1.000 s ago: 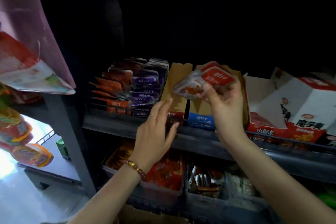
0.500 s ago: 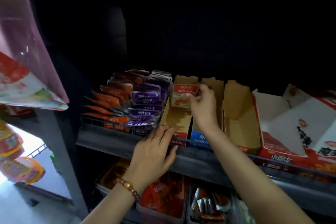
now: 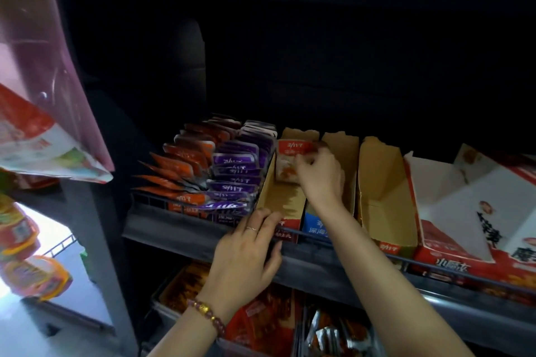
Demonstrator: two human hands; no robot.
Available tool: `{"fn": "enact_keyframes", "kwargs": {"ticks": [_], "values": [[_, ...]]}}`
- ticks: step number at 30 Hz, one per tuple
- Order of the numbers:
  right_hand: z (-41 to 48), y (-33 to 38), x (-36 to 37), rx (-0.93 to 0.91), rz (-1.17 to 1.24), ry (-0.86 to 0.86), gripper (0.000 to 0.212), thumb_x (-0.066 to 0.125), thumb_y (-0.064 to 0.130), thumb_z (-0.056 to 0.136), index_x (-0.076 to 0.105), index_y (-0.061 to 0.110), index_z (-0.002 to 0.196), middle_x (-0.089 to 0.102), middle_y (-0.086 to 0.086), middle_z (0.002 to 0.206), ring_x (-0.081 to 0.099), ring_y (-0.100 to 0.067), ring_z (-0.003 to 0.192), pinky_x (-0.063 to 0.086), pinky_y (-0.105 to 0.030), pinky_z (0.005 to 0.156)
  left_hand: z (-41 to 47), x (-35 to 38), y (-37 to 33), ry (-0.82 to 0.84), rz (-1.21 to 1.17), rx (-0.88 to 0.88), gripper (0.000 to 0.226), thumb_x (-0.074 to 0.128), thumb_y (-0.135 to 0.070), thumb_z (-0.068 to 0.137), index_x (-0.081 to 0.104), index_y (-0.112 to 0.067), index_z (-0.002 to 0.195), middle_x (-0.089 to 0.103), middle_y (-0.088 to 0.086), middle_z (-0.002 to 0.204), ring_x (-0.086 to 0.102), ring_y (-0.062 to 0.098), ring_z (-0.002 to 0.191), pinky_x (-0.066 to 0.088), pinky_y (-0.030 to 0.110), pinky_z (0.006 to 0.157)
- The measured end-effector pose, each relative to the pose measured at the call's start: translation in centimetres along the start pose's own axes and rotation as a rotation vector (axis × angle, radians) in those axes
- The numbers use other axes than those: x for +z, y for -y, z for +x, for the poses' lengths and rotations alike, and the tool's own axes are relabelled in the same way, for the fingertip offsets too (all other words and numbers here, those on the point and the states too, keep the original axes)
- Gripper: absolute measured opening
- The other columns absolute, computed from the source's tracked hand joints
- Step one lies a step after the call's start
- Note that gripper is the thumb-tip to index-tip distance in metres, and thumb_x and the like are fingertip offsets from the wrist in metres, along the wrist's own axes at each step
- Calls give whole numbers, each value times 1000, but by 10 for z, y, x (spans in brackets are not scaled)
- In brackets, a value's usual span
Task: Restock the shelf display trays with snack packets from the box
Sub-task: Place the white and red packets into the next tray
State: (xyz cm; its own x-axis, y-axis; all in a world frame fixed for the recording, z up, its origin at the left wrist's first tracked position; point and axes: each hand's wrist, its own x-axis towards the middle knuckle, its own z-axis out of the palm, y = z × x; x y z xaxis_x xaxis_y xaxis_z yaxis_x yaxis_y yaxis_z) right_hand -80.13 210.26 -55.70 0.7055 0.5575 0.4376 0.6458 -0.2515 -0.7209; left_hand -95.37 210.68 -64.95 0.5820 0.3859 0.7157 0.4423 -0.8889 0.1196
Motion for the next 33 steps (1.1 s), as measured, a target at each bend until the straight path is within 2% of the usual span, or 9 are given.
{"fn": "enact_keyframes", "kwargs": {"ticks": [1, 2, 4, 9, 11, 14, 19, 24, 33], "values": [[1, 1, -2, 5, -67, 56, 24, 56, 33, 92, 56, 16, 108, 64, -4, 108, 55, -23, 107, 41, -36, 93, -1, -1, 0, 9, 2, -2, 42, 43, -34, 85, 45, -17, 123, 60, 2, 114, 61, 16, 94, 52, 22, 54], [2, 2, -3, 8, -133, 111, 27, 55, 32, 92, 53, 16, 112, 61, -5, 113, 49, -25, 115, 31, -37, 99, -1, -1, 0, 19, 4, -3, 43, 43, -34, 85, 45, -18, 124, 59, 2, 116, 61, 15, 94, 51, 22, 54], [3, 6, -7, 2, -192, 194, 30, 53, 28, 91, 49, 15, 118, 58, -5, 118, 43, -27, 121, 24, -39, 102, -2, -3, 0, 40, 17, -6, 46, 43, -35, 84, 46, -18, 127, 58, 1, 118, 60, 14, 95, 51, 21, 55], [-1, 11, -11, -9, -278, 332, 47, 54, 24, 88, 32, 10, 127, 51, -9, 127, 36, -27, 128, 18, -44, 111, -5, -8, 0, 81, 48, -6, 52, 41, -37, 83, 46, -19, 132, 59, 0, 121, 65, 13, 93, 51, 20, 57], [-4, 8, -10, -46, -327, 338, 51, 55, 26, 88, 29, 9, 128, 50, -8, 128, 37, -28, 127, 19, -45, 110, -5, -9, 1, 91, 44, -8, 53, 41, -37, 83, 45, -20, 133, 59, 0, 121, 65, 13, 92, 51, 20, 56], [-4, 3, -9, -158, -533, 301, 42, 54, 30, 89, 42, 16, 127, 53, -5, 128, 40, -27, 123, 21, -46, 107, -4, -8, 1, 100, 27, -9, 55, 41, -36, 83, 42, -20, 136, 58, 0, 122, 65, 14, 92, 52, 22, 55], [-1, 4, -9, -198, -854, 355, 45, 45, 33, 93, 45, 25, 138, 47, -4, 135, 33, -28, 129, 9, -51, 111, -5, -7, 1, 86, 17, -10, 55, 42, -35, 83, 42, -20, 136, 56, -2, 122, 62, 12, 93, 51, 20, 56], [1, 5, -6, -218, -900, 351, 48, 46, 29, 93, 40, 25, 140, 42, -3, 138, 33, -26, 126, 22, -41, 102, -5, -7, 0, 72, 12, -11, 53, 42, -35, 83, 46, -20, 133, 54, -2, 121, 63, 12, 93, 52, 20, 56], [3, 8, -2, -245, -989, 362, 37, 43, 23, 95, 52, 14, 129, 49, -4, 130, 39, -25, 122, 25, -38, 101, -4, -8, -1, 84, -12, -27, 51, 43, -35, 83, 45, -20, 132, 52, -2, 122, 63, 12, 94, 52, 20, 56]]}}
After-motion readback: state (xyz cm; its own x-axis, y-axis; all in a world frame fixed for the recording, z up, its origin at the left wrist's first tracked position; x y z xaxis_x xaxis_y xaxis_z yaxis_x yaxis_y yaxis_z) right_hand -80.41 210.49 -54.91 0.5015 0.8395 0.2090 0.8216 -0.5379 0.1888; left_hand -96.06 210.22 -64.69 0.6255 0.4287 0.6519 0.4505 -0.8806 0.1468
